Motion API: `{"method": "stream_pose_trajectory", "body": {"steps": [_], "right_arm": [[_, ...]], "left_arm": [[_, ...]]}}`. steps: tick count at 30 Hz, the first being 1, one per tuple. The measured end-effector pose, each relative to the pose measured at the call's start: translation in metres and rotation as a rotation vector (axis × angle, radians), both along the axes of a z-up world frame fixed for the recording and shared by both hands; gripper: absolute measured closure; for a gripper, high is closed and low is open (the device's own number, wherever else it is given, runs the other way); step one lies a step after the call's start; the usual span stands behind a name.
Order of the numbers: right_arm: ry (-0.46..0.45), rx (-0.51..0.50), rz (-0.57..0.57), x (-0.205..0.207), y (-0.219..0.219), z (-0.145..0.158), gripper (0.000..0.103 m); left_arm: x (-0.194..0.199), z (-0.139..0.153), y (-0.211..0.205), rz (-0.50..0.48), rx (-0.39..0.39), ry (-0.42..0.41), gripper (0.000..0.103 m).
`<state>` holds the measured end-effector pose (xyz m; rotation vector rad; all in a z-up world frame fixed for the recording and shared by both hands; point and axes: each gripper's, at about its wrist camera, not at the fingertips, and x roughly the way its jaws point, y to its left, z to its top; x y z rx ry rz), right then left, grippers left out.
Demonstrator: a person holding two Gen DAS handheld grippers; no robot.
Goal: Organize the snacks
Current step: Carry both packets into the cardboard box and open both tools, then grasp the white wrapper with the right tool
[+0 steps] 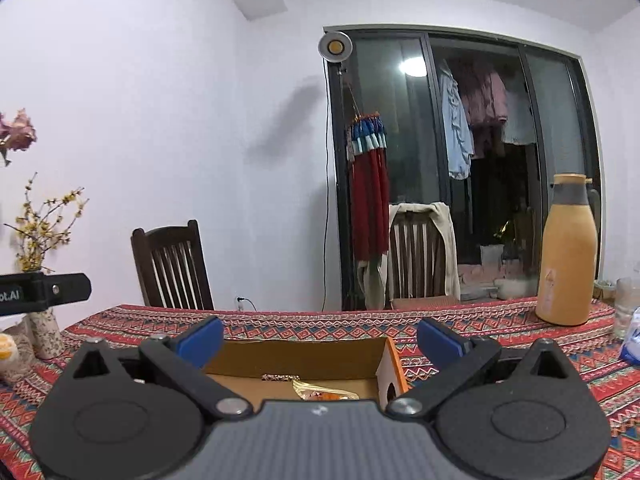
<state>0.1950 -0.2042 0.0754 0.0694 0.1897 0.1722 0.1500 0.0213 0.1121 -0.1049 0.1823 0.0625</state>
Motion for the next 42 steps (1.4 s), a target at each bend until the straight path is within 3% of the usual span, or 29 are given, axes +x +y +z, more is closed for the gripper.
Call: {"method": "stream_pose_trajectory", "body": {"steps": [10,16,29,40,42], "right_arm": [[0.006,0.007,-0.007,-0.061,-0.010,0.000,0.000],[0.035,0.023,-0.001,-0.099,-0.018,-0.018,0.000],[0.247,-0.001,0.075,-0.173,-0.027,-0.088,0.000],[0.381,-0.048,0.073,-0.177,-0.019,-0.133,0.000],[0.363,-0.101,0.046,-0.176,-0.013,-0.137,0.000]], "left_arm": [[-0.062,-0.007,-0.010,-0.037,0.017,0.004,0.000],[-0.096,-0.020,-0.010,-0.061,0.017,0.028,0.000],[-0.159,-0.085,-0.005,-0.108,0.025,0.182,0.000],[-0.176,-0.111,0.001,-0.126,-0.015,0.250,0.000],[-0.174,-0.114,0.002,-0.128,-0.024,0.267,0.000]]}}
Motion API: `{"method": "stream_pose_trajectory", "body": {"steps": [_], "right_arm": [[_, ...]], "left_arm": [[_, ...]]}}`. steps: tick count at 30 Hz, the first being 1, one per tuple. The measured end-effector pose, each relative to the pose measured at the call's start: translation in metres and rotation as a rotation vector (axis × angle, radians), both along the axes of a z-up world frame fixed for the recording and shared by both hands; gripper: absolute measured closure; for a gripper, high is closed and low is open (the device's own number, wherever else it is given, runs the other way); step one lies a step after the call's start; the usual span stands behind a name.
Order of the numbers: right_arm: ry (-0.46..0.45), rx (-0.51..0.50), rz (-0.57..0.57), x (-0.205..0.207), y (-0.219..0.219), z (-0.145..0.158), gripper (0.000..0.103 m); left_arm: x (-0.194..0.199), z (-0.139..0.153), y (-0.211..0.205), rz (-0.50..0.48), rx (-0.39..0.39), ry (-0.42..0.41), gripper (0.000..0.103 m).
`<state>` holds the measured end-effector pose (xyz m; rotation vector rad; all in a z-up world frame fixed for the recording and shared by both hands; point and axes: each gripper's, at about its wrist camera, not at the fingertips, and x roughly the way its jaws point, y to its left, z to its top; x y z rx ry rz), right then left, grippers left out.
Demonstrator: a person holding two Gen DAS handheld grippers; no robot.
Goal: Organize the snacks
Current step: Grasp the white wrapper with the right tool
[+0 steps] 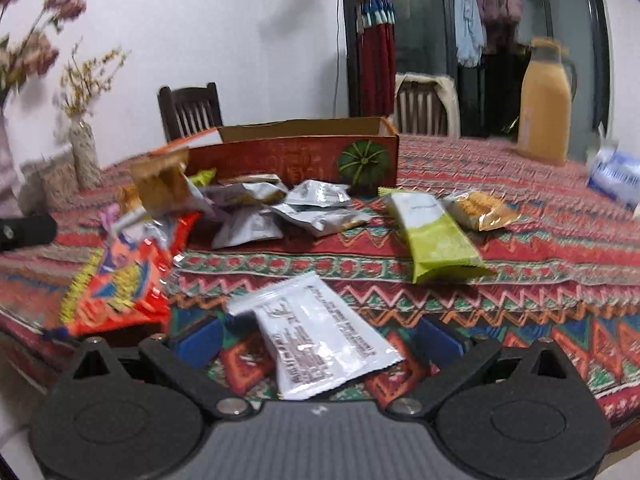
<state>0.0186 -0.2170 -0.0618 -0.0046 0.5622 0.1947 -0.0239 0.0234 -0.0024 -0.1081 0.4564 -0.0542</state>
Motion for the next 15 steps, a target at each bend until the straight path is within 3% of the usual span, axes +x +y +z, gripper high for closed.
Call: {"method": "stream_pose_trajectory", "body": {"steps": [6,12,15], "right_arm": [[-0.068,-0.009,-0.030,-0.0038,0.0036,-0.0085,0.000],[-0.066,0.002,-0.025,0.0022,0.0036,-0.0065,0.001],[-0.078,0.008,-0.019,-0.0010,0.0054,-0.0051,0.022]], "left_arm": [[0.0027,-0.0054,-0.0012,-0.002,-0.004,0.028,0.000],[0.0042,-0.0065,-0.0008,-0.001,-0.007,0.036,0.000],[0.0040,-0.0067,0.0005,0.003,-0.011,0.038,0.000]]}}
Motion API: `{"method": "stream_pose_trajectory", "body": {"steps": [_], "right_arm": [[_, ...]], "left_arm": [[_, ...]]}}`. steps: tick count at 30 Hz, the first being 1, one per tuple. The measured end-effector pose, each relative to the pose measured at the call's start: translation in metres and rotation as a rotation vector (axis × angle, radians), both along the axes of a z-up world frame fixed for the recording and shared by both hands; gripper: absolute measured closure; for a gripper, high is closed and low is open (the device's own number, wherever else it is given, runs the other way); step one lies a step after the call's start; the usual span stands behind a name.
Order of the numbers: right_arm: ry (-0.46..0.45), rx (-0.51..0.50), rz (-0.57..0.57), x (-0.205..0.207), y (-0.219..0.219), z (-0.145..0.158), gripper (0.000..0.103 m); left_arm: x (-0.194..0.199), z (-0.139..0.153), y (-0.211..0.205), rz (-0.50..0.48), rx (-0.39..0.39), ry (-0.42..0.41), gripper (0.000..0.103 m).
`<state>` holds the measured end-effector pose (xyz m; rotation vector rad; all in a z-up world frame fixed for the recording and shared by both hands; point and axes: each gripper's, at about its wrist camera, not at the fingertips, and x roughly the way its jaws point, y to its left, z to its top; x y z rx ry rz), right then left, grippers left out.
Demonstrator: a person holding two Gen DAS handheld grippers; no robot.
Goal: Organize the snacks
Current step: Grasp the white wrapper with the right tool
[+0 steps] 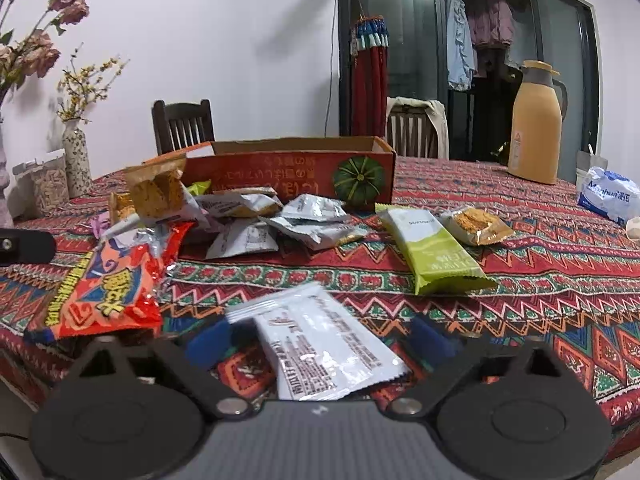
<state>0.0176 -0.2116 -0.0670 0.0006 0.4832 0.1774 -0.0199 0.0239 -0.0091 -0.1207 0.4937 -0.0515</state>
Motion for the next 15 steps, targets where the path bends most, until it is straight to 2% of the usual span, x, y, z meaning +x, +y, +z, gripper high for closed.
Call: {"method": "stream_pose_trajectory", "body": {"steps": [2,3,11,13,15], "right_arm": [[-0.007,0.005,0.003,-0.002,0.000,0.001,0.037],[-0.011,0.008,0.004,-0.003,-0.001,0.002,0.050],[-0.045,0.019,0.028,-0.014,-0.002,0.005,0.065],[-0.062,0.018,0.032,-0.018,-0.001,0.007,0.074],[-0.071,0.018,0.034,-0.020,0.000,0.009,0.074]], "left_arm": [[0.000,0.000,0.001,0.002,-0.002,0.002,0.000],[0.000,0.000,0.001,0.003,-0.002,0.003,0.000],[0.003,-0.003,0.002,0.008,-0.009,0.020,0.000],[0.004,-0.003,0.003,0.010,-0.011,0.024,0.000],[0.004,-0.004,0.003,0.011,-0.013,0.030,0.000]]}}
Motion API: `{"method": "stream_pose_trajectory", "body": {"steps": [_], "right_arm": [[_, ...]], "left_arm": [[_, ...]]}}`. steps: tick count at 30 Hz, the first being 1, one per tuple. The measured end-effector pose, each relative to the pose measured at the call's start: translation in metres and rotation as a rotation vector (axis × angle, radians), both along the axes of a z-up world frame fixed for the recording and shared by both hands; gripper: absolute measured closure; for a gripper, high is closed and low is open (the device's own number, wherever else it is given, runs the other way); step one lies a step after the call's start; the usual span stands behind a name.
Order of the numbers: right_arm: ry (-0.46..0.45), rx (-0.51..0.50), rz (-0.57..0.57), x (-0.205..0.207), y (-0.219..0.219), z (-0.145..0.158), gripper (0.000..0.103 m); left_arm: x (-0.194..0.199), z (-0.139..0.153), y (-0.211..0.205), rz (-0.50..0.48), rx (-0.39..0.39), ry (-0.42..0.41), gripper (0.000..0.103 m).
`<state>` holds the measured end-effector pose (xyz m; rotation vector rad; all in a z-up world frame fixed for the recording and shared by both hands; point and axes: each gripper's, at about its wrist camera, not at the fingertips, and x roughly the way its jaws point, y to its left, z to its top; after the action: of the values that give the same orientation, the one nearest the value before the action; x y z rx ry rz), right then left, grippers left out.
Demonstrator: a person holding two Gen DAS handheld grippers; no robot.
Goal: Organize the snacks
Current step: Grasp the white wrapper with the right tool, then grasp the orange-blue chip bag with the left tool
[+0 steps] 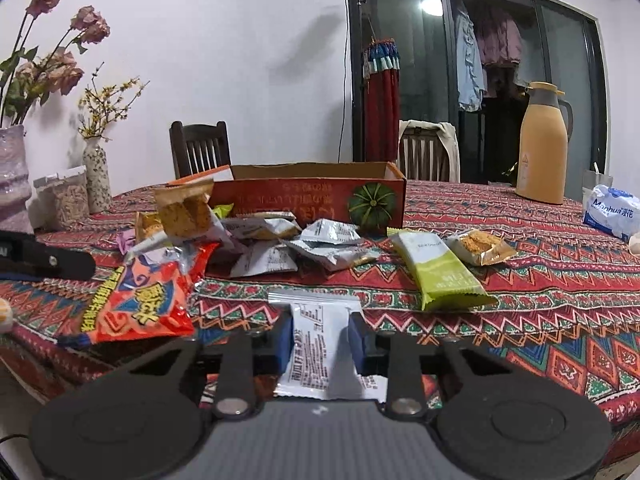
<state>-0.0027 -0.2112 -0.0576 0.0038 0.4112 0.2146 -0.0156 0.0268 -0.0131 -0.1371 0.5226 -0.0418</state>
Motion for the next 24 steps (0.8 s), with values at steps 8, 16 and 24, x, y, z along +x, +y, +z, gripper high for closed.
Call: {"method": "stream_pose_trajectory", "body": {"steps": [8,16,24], "right_arm": [[0.001,0.009,0.001,0.000,-0.002,0.000,0.072],[0.020,-0.028,-0.008,0.012,0.002,-0.003,0.036],[0.045,-0.007,0.016,0.020,-0.008,-0.009,0.056]], "left_arm": [[0.002,-0.003,-0.002,0.000,0.000,0.017,0.000],[0.002,-0.004,-0.002,0.002,0.002,0.020,0.000],[0.002,-0.004,-0.003,-0.001,0.001,0.023,0.000]]}}
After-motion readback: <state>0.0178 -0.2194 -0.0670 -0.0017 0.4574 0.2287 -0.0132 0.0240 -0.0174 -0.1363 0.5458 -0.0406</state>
